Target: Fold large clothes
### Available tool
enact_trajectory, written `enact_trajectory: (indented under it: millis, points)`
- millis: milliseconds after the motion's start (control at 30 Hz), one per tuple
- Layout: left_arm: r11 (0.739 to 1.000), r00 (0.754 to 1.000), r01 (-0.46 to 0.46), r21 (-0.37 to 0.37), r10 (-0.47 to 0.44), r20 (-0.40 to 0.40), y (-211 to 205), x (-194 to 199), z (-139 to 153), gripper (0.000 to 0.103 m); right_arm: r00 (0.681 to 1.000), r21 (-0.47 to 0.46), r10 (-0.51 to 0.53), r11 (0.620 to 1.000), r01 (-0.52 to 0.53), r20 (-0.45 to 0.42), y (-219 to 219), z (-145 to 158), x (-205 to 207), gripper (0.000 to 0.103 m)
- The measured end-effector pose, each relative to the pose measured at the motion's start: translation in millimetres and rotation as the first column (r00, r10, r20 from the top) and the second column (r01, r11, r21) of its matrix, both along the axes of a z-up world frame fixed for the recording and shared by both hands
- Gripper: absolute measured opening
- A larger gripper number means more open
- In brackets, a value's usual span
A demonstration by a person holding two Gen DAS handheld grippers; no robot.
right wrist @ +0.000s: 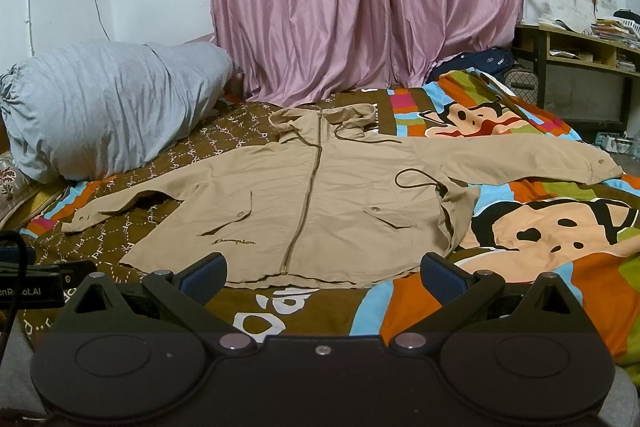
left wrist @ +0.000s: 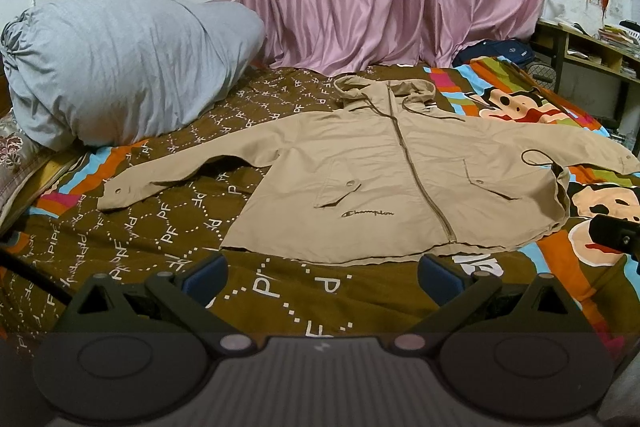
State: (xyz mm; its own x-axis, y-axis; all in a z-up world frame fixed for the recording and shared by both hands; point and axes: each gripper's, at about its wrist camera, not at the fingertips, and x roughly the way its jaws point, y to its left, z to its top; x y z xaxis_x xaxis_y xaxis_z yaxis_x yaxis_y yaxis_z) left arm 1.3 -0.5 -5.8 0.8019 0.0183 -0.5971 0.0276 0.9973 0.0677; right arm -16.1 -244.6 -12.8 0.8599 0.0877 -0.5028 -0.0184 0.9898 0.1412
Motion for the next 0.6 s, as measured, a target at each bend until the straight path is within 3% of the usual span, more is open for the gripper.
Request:
enact_trajectory:
  millis: [367, 600]
  points:
    - [1.0, 1.0, -0.006, -0.002, 0.005, -0.014, 4.1, 0.6, -3.7, 0.103, 1.0, 0.002, 0.003, 1.0, -0.003, 0.0, 0.7, 0.4, 0.0, 0.103]
    - [1.0, 0.997, -0.011, -0.009, 0.01, -0.082, 3.9, 6.3, -13.6, 0.103, 1.0, 0.004, 0.001, 1.0, -0.001, -0.005, 2.6, -1.2, -0.5, 0.103]
